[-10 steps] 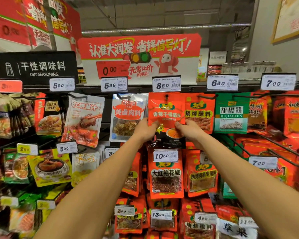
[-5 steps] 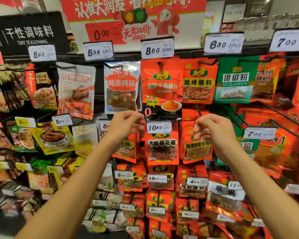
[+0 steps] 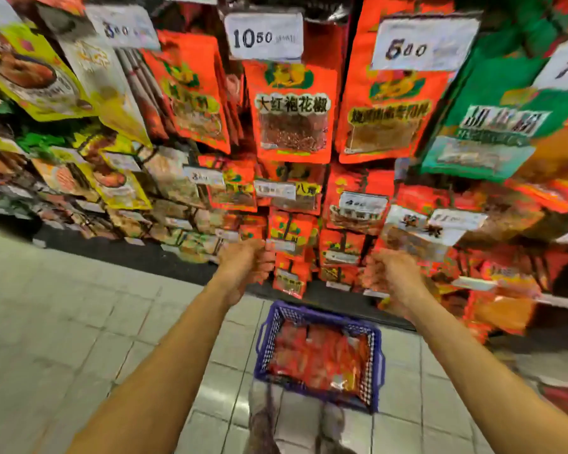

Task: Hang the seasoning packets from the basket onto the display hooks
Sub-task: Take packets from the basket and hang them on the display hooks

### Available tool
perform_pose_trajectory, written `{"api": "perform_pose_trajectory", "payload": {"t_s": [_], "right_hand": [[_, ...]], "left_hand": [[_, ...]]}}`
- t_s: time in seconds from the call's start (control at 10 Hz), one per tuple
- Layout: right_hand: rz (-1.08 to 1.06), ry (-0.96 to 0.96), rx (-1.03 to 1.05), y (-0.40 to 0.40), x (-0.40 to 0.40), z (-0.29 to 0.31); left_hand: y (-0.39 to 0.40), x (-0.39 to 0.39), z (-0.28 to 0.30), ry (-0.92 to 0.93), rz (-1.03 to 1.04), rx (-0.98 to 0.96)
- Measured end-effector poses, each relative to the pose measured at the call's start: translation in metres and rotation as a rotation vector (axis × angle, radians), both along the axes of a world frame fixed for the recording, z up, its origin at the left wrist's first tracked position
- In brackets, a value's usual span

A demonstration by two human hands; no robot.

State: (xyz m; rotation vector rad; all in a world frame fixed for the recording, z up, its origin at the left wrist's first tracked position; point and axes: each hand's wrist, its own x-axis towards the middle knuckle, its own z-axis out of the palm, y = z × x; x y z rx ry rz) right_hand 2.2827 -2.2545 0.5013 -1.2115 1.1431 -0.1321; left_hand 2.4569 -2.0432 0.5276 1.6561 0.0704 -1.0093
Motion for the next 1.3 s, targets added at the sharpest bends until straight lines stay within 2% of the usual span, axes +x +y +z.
{"api": "perform_pose_trajectory", "payload": {"t_s": [0.2,0.4,0.6,0.8,0.9,1.0,1.2,1.3], "right_hand": [[-0.008,0.23,0.052,0.03,-0.042,-0.122],[-0.049,0.474,0.173,0.078,-0.08,-0.271],[0.061,0.653,0.208,0.115,-0.114,-0.416],[0.277,0.686,0.271,0.129,-0.121,-0.543],[0.27,0.703,0.286,0.132,-0.116,-0.591],[0.104,0.685,0.394,0.141,-0.104,-0.636],[-0.266,0.696,0.497,0.147,-0.08,-0.656],[-0.244,0.648,0.526,0.149,-0.066,-0.643]], "left_hand": [[0.025,-0.035,-0.119,0.125,0.068,0.254],[0.041,-0.074,-0.258,0.296,0.057,0.39],[0.06,-0.101,-0.394,0.459,-0.034,0.543],[0.072,-0.099,-0.501,0.497,-0.123,0.606],[0.078,-0.096,-0.547,0.545,-0.159,0.643],[0.081,-0.099,-0.586,0.528,-0.169,0.677],[0.082,-0.113,-0.624,0.516,-0.445,0.723],[0.091,-0.119,-0.628,0.196,-0.531,0.697]]}}
